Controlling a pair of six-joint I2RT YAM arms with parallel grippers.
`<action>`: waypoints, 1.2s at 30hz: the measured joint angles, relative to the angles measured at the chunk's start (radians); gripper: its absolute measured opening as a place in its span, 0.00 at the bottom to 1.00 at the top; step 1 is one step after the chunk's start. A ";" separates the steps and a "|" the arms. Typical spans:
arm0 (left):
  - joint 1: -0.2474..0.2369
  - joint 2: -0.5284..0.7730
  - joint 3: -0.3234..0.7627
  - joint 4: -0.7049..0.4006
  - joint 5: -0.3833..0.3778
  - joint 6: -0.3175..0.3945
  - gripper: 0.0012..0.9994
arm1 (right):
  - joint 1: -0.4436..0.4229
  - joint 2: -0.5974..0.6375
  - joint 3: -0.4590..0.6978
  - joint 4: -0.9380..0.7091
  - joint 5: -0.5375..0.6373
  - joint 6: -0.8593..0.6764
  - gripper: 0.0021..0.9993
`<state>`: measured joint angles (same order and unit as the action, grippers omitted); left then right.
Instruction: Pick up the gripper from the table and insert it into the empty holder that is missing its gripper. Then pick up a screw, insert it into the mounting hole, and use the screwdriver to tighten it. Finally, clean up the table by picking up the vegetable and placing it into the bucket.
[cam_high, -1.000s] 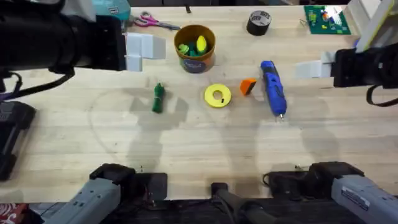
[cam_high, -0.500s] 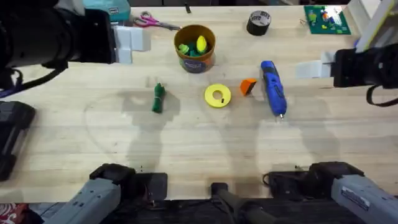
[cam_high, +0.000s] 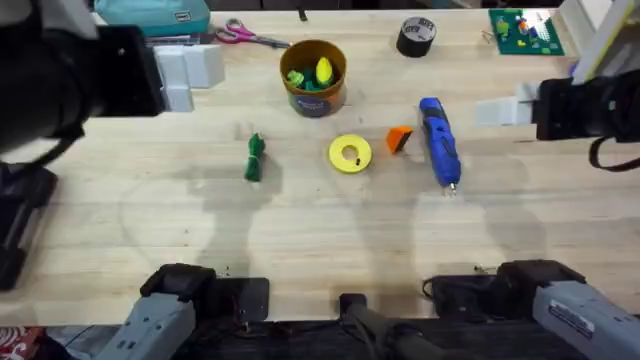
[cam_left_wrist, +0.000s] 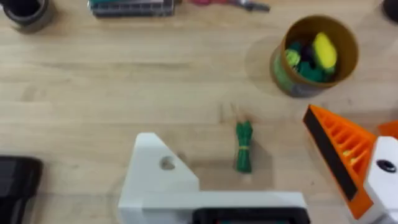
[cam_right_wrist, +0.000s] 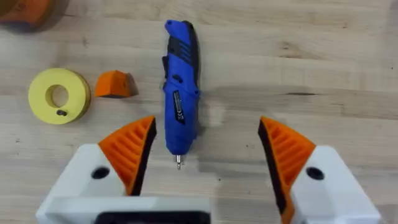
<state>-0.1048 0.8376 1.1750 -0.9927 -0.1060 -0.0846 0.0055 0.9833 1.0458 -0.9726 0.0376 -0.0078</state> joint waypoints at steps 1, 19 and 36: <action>0.008 -0.032 -0.034 0.040 0.015 0.000 0.99 | 0.000 0.000 0.000 0.000 0.000 0.000 1.00; 0.053 -0.434 -0.710 0.744 0.255 0.002 0.99 | 0.000 0.000 0.000 0.000 0.000 0.000 1.00; 0.053 -0.693 -1.024 0.975 0.298 0.002 0.99 | 0.000 0.000 0.000 0.000 0.000 0.000 1.00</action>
<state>-0.0517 0.1451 0.1508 -0.0180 0.1917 -0.0826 0.0055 0.9833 1.0458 -0.9726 0.0376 -0.0078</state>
